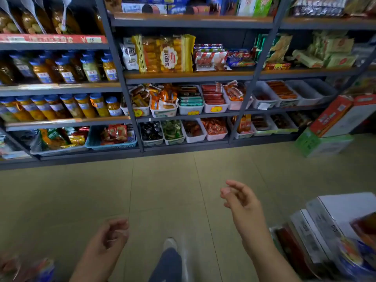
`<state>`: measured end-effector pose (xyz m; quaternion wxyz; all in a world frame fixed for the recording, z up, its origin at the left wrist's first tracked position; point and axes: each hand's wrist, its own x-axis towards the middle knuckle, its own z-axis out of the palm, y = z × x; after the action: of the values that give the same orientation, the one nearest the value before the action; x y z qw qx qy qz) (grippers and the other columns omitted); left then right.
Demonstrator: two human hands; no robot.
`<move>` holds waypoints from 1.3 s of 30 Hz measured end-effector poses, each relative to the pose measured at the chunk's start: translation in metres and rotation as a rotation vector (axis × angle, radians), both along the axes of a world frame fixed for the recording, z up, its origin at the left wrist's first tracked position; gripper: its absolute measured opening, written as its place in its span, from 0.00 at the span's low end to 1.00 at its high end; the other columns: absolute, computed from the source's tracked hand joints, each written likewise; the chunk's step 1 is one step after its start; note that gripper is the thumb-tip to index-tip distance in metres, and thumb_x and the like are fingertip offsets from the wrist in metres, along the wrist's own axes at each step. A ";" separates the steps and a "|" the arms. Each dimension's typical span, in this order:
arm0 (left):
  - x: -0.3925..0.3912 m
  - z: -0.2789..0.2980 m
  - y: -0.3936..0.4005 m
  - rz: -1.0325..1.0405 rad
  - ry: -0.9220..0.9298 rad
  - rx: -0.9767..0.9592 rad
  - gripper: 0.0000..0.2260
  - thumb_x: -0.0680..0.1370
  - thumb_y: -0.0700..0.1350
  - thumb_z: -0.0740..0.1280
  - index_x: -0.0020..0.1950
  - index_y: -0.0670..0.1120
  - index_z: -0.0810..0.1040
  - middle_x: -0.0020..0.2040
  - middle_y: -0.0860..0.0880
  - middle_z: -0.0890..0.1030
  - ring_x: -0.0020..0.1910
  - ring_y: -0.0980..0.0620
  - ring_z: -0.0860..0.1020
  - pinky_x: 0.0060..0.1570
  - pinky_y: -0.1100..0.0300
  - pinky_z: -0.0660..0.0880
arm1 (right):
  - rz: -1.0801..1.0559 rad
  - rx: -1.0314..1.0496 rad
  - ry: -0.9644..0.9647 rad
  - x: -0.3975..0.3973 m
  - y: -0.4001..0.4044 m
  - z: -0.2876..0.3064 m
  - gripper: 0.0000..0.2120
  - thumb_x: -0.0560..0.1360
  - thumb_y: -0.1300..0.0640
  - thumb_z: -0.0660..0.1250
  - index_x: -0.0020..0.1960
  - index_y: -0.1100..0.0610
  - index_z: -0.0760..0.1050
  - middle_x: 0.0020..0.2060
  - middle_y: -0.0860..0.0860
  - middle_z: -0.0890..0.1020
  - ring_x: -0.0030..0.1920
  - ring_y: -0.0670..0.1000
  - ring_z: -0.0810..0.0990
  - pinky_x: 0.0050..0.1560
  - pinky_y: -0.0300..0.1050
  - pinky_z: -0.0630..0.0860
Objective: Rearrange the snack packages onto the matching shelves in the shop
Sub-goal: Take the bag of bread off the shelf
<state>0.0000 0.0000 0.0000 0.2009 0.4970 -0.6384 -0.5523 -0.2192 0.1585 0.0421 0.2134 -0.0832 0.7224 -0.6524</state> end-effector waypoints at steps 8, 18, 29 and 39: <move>-0.105 -0.012 -0.100 -0.127 -0.031 -0.014 0.10 0.72 0.26 0.65 0.47 0.39 0.76 0.43 0.37 0.81 0.29 0.69 0.77 0.33 0.78 0.70 | -0.069 -0.015 -0.022 -0.083 -0.086 -0.031 0.09 0.74 0.67 0.67 0.47 0.53 0.78 0.37 0.52 0.81 0.40 0.50 0.78 0.47 0.47 0.75; -0.297 0.065 -0.191 -0.370 0.137 -0.188 0.11 0.76 0.35 0.66 0.47 0.52 0.76 0.47 0.52 0.81 0.44 0.61 0.78 0.42 0.72 0.72 | -0.335 0.055 -0.064 -0.166 -0.115 -0.060 0.11 0.71 0.74 0.68 0.43 0.58 0.78 0.30 0.55 0.78 0.23 0.42 0.71 0.27 0.29 0.70; -0.456 0.052 -0.252 -0.294 0.122 -0.146 0.10 0.76 0.37 0.66 0.49 0.52 0.76 0.46 0.51 0.81 0.45 0.56 0.79 0.46 0.66 0.74 | -0.379 0.100 -0.112 -0.320 -0.188 -0.094 0.10 0.69 0.78 0.66 0.40 0.65 0.77 0.19 0.47 0.78 0.18 0.42 0.67 0.21 0.29 0.64; -0.490 0.007 -0.318 -0.111 -0.048 0.098 0.09 0.77 0.36 0.64 0.56 0.45 0.75 0.50 0.48 0.80 0.42 0.56 0.77 0.41 0.67 0.73 | 0.173 0.072 -0.081 -0.472 -0.327 -0.020 0.06 0.75 0.63 0.67 0.48 0.53 0.76 0.42 0.54 0.81 0.43 0.49 0.79 0.44 0.39 0.73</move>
<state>-0.4897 -0.3183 0.0074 0.1301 0.4833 -0.6419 -0.5809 -0.6907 -0.1686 0.0225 0.3009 -0.1111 0.7263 -0.6080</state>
